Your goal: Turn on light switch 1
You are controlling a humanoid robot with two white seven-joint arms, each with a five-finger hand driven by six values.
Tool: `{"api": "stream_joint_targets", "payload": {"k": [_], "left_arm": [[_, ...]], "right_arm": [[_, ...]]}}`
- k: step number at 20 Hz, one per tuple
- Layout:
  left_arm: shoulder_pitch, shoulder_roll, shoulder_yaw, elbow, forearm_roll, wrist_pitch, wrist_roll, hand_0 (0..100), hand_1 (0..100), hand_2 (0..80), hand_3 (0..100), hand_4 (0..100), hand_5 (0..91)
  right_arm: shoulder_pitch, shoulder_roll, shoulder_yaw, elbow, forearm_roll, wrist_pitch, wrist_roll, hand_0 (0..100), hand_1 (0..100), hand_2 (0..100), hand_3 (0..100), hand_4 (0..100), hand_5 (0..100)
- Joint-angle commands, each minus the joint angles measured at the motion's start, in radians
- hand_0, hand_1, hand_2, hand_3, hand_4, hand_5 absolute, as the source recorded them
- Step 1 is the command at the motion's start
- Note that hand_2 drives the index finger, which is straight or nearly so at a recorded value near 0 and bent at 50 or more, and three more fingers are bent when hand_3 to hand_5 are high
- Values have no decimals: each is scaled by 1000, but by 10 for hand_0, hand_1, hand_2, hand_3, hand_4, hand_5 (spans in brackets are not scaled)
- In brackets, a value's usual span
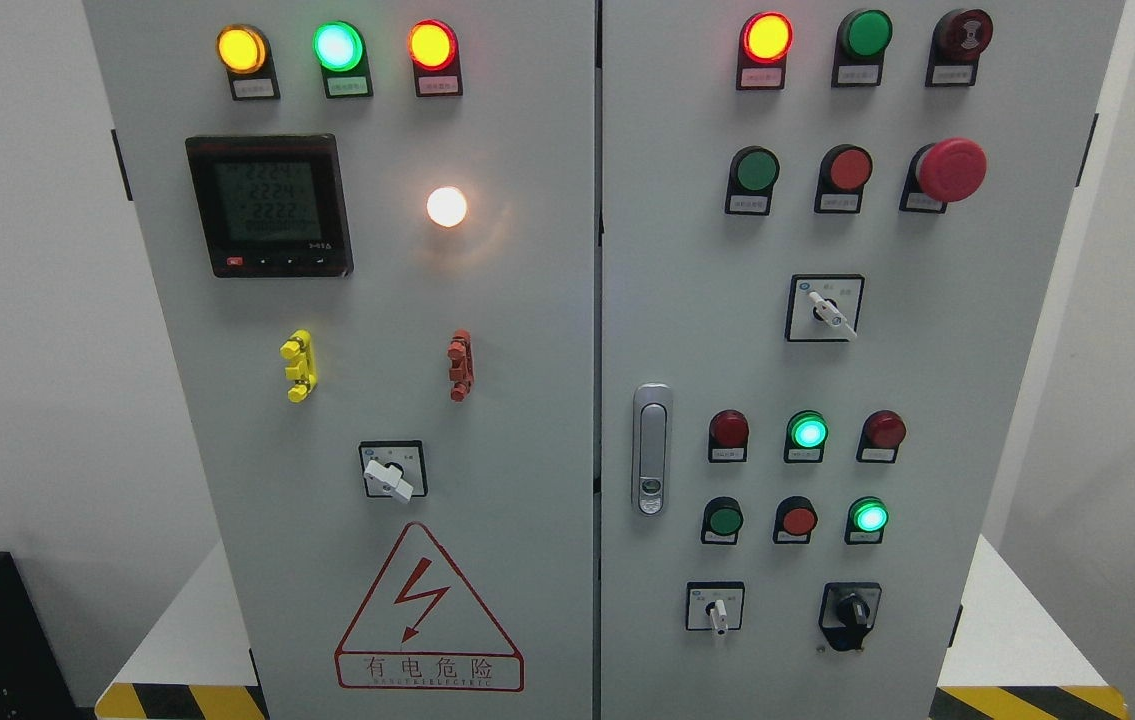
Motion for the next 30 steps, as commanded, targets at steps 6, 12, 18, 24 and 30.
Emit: {"api": "stream_joint_targets", "payload": {"k": [6,12,18,24,30], "left_arm": [[-30,-2,-6,420,-3,24,-10,177,70,0,0,0,0],[-27,-22,-12,454,-4,24,-3,169,50,0,0,0,0],[67,-62,-103,425,-10,22,2,165,31,0,0,0,0],[111,-70,-129,370,-3,18,0,156,0,0,0,0,0],[111,-67,-121,353,43,-9,0,145,0,0,0,0,0]], "right_arm": [[0,0,0,1,0,0,0,303,0,0,0,0,0],[0,0,1,1,0,0,0,303,0,0,0,0,0],[0,0,0,1,0,0,0,303,0,0,0,0,0],[0,0,0,1,-1,0,0,303,0,0,0,0,0],[0,0,0,1,0,0,0,303,0,0,0,0,0]]}}
